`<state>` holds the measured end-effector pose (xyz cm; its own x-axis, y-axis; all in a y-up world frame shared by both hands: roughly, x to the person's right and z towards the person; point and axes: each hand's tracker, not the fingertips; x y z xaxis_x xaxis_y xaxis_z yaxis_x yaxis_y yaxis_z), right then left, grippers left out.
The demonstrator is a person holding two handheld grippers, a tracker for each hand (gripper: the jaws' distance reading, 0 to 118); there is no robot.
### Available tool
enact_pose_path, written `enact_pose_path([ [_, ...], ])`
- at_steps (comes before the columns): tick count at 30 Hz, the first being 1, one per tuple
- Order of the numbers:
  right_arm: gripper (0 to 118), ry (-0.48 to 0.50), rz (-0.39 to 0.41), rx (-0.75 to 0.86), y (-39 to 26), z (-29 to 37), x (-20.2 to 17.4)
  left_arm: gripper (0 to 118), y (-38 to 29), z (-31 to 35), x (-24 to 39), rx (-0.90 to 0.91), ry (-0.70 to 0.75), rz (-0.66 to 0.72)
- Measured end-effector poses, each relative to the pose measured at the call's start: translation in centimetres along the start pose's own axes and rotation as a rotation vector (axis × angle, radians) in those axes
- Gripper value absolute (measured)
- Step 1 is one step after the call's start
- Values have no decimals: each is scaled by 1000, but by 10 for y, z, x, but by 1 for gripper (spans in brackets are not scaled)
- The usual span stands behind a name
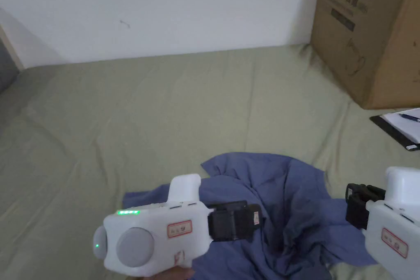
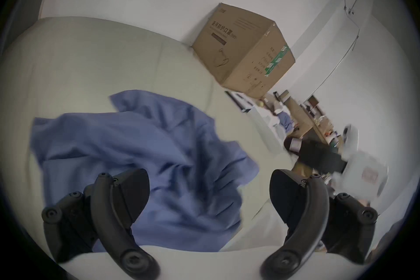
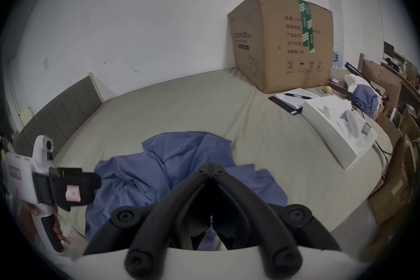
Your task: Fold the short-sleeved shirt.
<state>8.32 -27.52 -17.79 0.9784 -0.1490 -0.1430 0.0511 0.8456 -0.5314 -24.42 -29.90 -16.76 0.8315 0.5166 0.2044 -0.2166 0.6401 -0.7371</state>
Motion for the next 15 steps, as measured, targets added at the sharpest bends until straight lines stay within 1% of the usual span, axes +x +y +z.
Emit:
enact_pose_path([
  [2, 0, 29, 6, -6, -1, -7, -10, 107, -11, 13, -26, -72, 149, -7],
  [3, 0, 35, 13, -7, -1, -9, -17, 102, -14, 19, -41, -141, 216, -2],
  [4, 0, 39, 22, -3, -2, -11, -24, 84, -19, 25, -53, -141, 281, 25],
  [5, 0, 49, 32, -1, -4, -13, -28, 37, -23, 32, -63, -122, 309, 45],
  [6, 0, 63, 42, -7, -5, -16, -34, 15, -27, 41, -69, -64, 346, 96],
  [7, 0, 73, 46, -15, -6, -19, -37, 7, -29, 44, -76, -64, 397, 129],
  [8, 0, 83, 46, -25, -7, -23, -42, 7, -29, 45, -85, -79, 421, 125],
  [9, 0, 94, 47, -43, -9, -29, -45, 2, -29, 48, -92, -75, 410, 120],
  [10, 0, 98, 50, -54, -10, -32, -47, 2, -28, 48, -98, -82, 408, 119],
  [12, 0, 93, 76, -76, -13, -38, -54, 0, -24, 47, -108, -70, 424, 114],
  [14, 0, 76, 115, -84, -14, -40, -58, 0, -11, 44, -121, -55, 427, 147],
  [15, 0, 73, 125, -89, -15, -41, -59, 0, -3, 41, -130, -47, 410, 191],
])
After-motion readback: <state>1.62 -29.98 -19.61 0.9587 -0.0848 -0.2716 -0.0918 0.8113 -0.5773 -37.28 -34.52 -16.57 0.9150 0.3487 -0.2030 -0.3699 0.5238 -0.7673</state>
